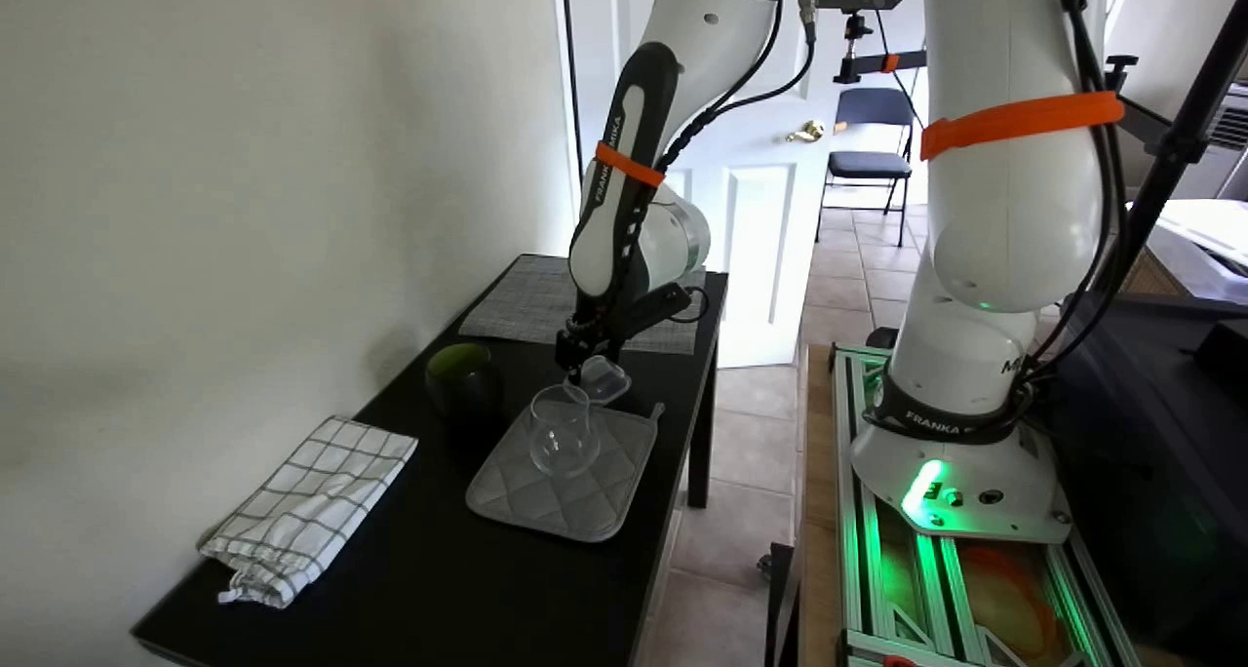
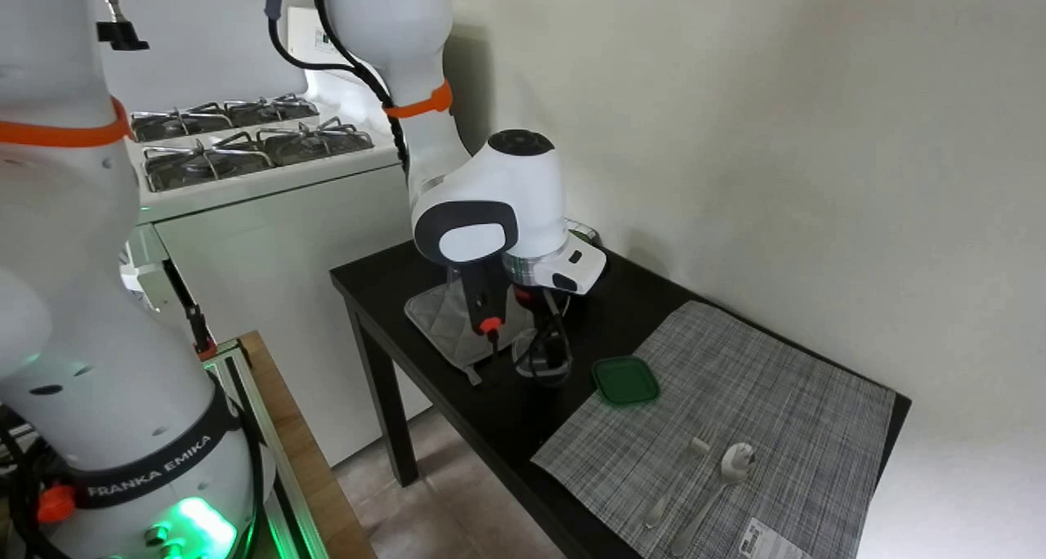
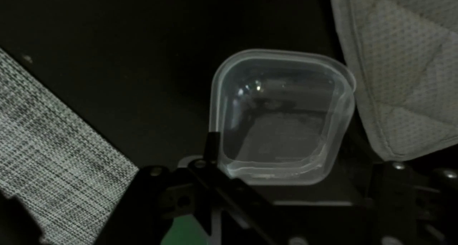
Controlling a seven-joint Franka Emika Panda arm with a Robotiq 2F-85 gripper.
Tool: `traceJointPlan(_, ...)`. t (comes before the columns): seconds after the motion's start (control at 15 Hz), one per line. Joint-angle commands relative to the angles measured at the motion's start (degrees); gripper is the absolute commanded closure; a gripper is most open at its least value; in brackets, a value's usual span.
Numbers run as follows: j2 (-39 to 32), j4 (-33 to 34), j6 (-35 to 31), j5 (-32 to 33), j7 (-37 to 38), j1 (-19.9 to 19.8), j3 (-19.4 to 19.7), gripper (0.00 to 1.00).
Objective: Turn the small lunchbox over
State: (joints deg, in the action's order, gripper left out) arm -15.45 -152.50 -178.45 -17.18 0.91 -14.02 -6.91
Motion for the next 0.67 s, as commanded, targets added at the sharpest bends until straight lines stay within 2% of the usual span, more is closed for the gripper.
traceJointPlan(0.0,3.50,0.65,7.87,-5.75,-3.23,-8.90,-10.78,0.42)
traceJointPlan(0.13,3.70,2.42,13.39,-11.72,-6.45,-13.41,-15.45,0.42)
traceJointPlan(0.27,4.27,3.45,18.21,-15.21,-7.84,-15.11,-15.69,0.42)
traceJointPlan(0.53,4.88,4.14,24.40,-17.20,-8.27,-17.27,-14.28,0.42)
traceJointPlan(0.6,5.00,4.88,26.84,-20.63,-10.01,-11.08,-7.44,0.42)
